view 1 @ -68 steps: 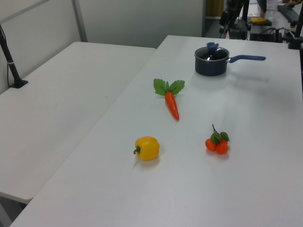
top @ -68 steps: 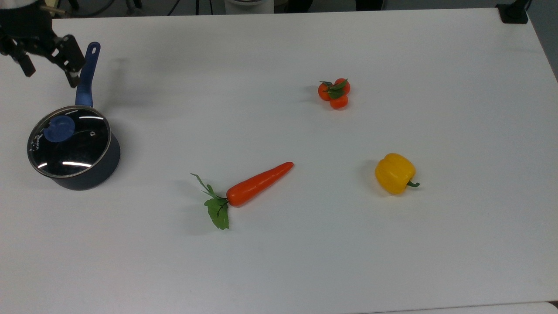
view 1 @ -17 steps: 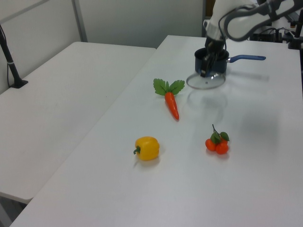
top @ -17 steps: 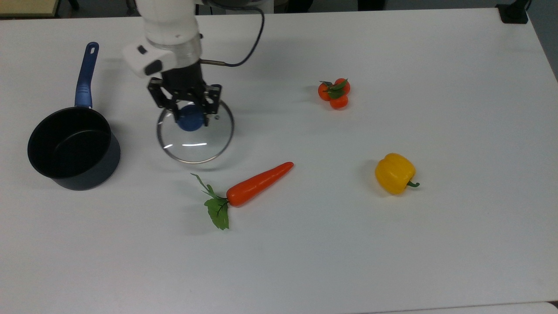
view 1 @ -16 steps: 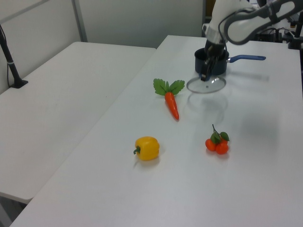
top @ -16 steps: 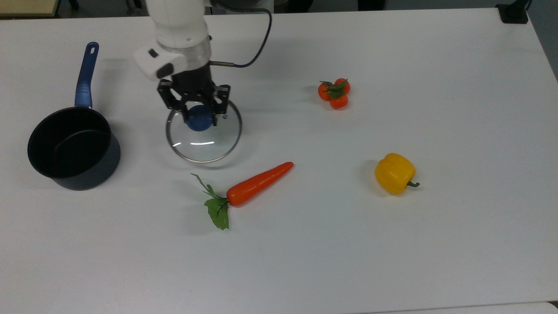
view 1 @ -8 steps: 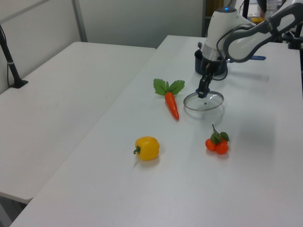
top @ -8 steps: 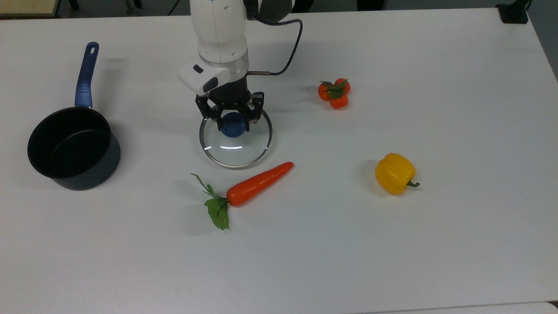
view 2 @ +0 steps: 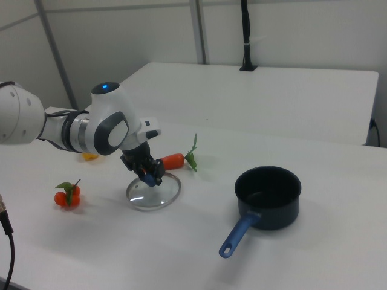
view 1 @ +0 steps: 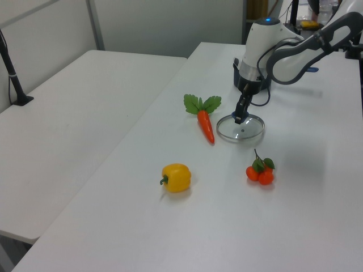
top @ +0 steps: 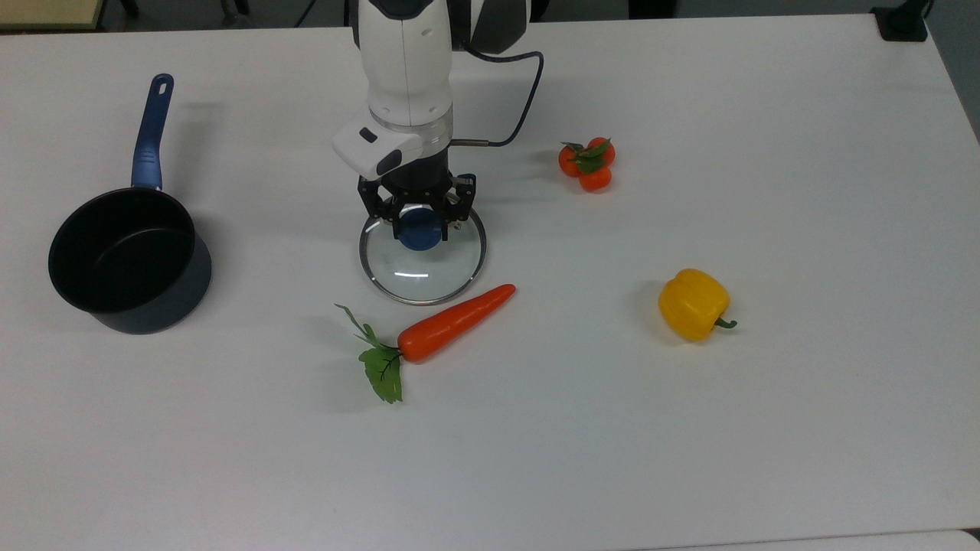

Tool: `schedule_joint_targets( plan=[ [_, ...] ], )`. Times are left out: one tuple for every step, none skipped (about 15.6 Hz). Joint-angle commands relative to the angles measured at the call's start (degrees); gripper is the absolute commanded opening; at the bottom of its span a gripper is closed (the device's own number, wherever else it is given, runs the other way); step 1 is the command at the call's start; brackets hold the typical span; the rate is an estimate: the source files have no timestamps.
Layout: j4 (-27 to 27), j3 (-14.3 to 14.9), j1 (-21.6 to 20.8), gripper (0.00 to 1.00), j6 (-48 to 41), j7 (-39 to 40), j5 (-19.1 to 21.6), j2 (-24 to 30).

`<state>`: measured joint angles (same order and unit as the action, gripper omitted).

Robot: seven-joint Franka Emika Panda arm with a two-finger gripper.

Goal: Open lid
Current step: 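Lower the glass lid onto the table near the carrot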

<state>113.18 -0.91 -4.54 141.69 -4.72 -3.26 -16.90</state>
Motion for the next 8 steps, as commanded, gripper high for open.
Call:
schedule_joint_targets(
  plan=[
    [0.3,0.2,-0.6,0.98,0.8,-1.9,-1.4,-0.3],
    [0.3,0.2,-0.6,1.0,0.8,-1.9,-1.4,-0.1],
    [0.2,0.2,-1.1,1.0,0.7,-1.9,-1.4,0.0],
    [0.1,0.2,-1.1,1.0,0.6,-2.0,-1.4,0.3],
    [-0.2,0.2,-1.1,1.0,0.5,-2.5,-1.4,0.7],
    [-0.7,0.2,-1.2,1.0,-0.2,-3.5,-1.4,1.3],
    [-1.6,0.2,-1.2,1.0,-1.8,-4.6,-1.4,1.8],
    [-3.0,0.2,-1.4,1.0,-4.4,-5.5,-1.4,2.6]
  ],
)
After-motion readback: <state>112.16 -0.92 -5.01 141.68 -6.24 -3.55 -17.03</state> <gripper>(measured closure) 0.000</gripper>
